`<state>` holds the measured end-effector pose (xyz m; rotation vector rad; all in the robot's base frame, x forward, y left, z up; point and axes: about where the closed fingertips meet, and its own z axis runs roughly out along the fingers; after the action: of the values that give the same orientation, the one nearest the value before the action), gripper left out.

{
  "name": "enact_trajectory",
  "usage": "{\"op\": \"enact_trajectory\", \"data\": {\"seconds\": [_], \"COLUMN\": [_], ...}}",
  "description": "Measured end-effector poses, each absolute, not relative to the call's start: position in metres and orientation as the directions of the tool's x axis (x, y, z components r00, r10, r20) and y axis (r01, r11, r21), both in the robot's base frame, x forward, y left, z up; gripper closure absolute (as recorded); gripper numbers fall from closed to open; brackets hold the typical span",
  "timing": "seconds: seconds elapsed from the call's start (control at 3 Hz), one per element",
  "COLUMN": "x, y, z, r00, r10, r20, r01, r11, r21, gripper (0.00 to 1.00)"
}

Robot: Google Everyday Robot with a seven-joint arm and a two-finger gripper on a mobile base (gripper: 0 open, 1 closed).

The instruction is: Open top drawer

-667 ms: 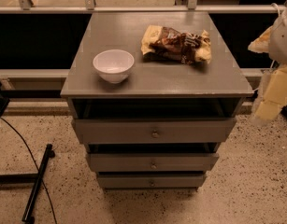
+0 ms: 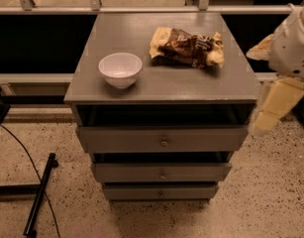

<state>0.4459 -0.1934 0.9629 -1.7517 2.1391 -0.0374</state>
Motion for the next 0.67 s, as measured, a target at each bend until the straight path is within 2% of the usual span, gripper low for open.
{"op": "enact_trajectory", "data": {"seconds": [0.33, 0.67], "x": [0.436, 0.409], "y": [-0.154, -0.146], "z": [0.933, 0.899], "r00": [-0.047, -0.002], "r10": [-0.937, -0.905], "r20": [-0.347, -0.426], "r01": [-0.947, -0.934], "r11": [0.152, 0.155], "r21": [-0.283, -0.323], "gripper": [0.0, 0.0]}}
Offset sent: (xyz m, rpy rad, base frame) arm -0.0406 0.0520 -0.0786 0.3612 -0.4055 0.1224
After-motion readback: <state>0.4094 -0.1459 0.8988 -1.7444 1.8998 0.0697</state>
